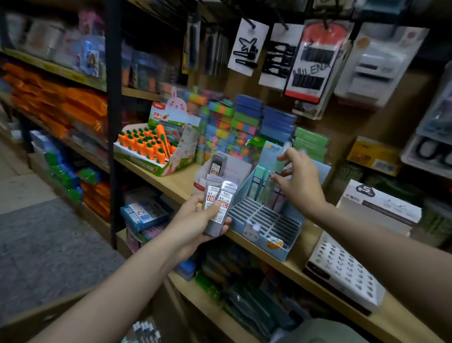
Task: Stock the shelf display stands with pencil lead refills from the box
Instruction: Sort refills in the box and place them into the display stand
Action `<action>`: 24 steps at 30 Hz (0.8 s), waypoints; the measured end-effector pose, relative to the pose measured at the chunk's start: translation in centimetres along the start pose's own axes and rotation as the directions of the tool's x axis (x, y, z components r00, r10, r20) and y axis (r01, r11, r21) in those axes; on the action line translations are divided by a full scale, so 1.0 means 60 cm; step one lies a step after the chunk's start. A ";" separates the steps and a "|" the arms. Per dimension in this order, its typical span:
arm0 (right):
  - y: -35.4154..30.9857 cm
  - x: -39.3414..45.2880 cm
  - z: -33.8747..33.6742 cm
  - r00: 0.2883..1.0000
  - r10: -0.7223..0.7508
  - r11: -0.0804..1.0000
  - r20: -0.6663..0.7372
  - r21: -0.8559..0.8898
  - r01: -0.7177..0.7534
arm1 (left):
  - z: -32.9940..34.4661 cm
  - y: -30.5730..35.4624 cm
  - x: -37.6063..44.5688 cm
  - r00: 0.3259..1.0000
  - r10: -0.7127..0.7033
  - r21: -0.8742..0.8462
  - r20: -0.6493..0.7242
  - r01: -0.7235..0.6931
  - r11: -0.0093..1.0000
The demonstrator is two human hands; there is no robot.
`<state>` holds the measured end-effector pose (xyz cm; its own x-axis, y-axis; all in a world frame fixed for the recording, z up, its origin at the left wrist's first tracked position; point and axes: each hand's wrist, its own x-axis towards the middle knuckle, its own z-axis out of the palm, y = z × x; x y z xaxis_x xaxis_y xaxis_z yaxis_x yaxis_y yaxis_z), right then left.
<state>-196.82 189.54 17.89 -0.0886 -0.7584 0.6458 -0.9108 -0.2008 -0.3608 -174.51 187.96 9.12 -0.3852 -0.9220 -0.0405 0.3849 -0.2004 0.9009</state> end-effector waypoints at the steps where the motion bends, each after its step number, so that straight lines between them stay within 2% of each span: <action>1: 0.002 0.004 0.011 1.000 0.014 1.000 -0.004 0.005 -0.014 | -0.004 0.001 0.004 1.000 0.000 -0.004 -0.002 0.000 1.000; 11: 0.028 0.016 0.087 0.997 0.071 0.997 0.033 -0.021 -0.070 | -0.031 0.007 0.030 1.000 -0.023 -0.001 -0.013 0.023 1.000; 24: 0.027 0.009 0.115 0.991 0.129 0.987 0.025 -0.101 -0.126 | -0.039 -0.004 0.037 1.000 -0.022 -0.020 0.001 0.022 1.000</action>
<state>-195.54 184.56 13.01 -0.1956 -0.7930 0.5770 -0.9282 -0.0401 -0.3699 -173.53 185.19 7.78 -0.3945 -0.9169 -0.0602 0.3928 -0.2275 0.8910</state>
